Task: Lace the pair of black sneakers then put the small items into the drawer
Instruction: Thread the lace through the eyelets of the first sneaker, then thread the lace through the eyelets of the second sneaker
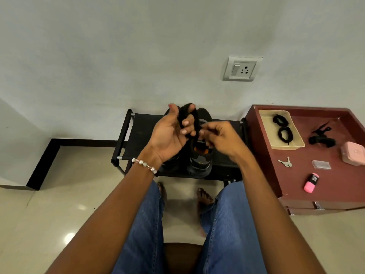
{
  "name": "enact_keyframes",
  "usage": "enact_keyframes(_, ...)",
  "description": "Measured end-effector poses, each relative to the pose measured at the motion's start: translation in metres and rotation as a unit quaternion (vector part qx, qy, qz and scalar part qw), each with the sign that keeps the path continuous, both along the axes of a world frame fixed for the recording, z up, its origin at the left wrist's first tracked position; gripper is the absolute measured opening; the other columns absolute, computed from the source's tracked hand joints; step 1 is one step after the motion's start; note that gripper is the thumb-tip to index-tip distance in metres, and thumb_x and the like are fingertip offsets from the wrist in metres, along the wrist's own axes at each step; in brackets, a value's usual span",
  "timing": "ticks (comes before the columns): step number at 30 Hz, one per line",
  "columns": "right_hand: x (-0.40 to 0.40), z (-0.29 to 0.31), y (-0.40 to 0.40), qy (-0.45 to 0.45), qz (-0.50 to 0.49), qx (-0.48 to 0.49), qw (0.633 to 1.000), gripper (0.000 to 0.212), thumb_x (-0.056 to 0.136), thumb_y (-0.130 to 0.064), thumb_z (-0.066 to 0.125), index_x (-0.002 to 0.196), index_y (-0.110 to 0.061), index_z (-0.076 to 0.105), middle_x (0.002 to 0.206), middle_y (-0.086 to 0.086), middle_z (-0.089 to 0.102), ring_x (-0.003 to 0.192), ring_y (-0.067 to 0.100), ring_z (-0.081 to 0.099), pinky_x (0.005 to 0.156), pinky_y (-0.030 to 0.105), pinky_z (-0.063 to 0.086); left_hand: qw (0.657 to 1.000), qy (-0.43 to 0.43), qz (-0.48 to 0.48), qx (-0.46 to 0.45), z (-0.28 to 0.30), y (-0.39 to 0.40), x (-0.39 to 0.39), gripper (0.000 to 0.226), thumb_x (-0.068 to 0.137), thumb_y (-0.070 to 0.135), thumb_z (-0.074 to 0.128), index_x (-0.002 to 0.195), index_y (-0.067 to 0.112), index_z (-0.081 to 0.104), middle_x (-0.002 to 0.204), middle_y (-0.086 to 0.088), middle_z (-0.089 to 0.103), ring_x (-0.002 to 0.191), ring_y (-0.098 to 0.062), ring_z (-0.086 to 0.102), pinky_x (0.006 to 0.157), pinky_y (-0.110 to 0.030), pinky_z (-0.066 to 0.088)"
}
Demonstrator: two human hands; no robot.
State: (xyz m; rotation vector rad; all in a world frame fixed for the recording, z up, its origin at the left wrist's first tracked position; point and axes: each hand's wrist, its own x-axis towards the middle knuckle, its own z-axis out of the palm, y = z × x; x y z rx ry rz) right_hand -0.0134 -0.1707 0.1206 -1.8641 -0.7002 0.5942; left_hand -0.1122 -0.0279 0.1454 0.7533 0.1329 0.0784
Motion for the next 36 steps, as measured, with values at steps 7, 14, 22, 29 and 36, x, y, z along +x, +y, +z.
enact_keyframes(7, -0.025, 0.013, 0.008, -0.245, 0.076, -0.092, 0.962, 0.013, 0.090, -0.017, 0.068, 0.096, -0.009, 0.075, 0.078, 0.002, 0.071, 0.064, 0.006, 0.061, 0.064, 0.014, 0.046, 0.946, 0.156, 0.112, 0.261, -0.013, -0.005, 0.006, 0.052, 0.101, 0.048, 0.033, 0.107, 0.006, 0.064, 0.092, -0.008, 0.068, 0.086, -0.019, 0.065, 0.072, -0.029, 0.053)
enact_keyframes(14, -0.017, 0.008, 0.023, -0.126, -0.167, 0.064, 0.976, 0.015, 0.078, -0.017, 0.081, 0.086, -0.007, 0.075, 0.071, 0.000, 0.070, 0.061, 0.001, 0.063, 0.066, 0.018, 0.053, 0.988, 0.127, 0.085, 0.016, -0.012, -0.028, 0.005, 0.057, 0.099, 0.054, 0.026, 0.112, 0.009, 0.059, 0.119, -0.013, 0.066, 0.112, -0.018, 0.064, 0.089, -0.027, 0.051)
enact_keyframes(22, -0.029, -0.020, 0.019, -0.140, -0.159, -0.017, 0.977, 0.025, 0.100, -0.021, 0.055, 0.101, -0.003, 0.072, 0.095, 0.006, 0.062, 0.088, 0.014, 0.059, 0.080, 0.020, 0.046, 0.978, 0.174, 0.116, -0.018, -0.017, -0.046, 0.020, 0.052, 0.098, 0.054, 0.035, 0.077, 0.012, 0.056, 0.065, 0.002, 0.063, 0.073, -0.011, 0.066, 0.085, -0.032, 0.052)
enact_keyframes(29, 0.009, -0.033, -0.016, 0.031, -0.248, 0.022, 0.968, 0.011, 0.088, -0.017, 0.072, 0.079, -0.016, 0.078, 0.076, 0.008, 0.074, 0.081, 0.026, 0.072, 0.072, 0.036, 0.059, 0.977, 0.199, 0.013, 0.080, -0.027, -0.060, 0.051, 0.035, 0.103, 0.029, 0.042, 0.081, 0.008, 0.059, 0.070, -0.004, 0.052, 0.066, -0.011, 0.049, 0.077, -0.025, 0.049)
enact_keyframes(36, 0.086, -0.052, -0.069, 0.129, -0.361, 0.044, 0.923, 0.016, 0.087, -0.012, 0.070, 0.078, 0.001, 0.071, 0.074, 0.016, 0.064, 0.067, 0.027, 0.055, 0.058, 0.035, 0.044, 0.949, 0.177, -0.066, 0.250, -0.020, -0.074, 0.108, 0.019, 0.098, 0.006, 0.052, 0.108, -0.002, 0.066, 0.100, -0.021, 0.071, 0.092, -0.030, 0.071, 0.079, -0.038, 0.060)
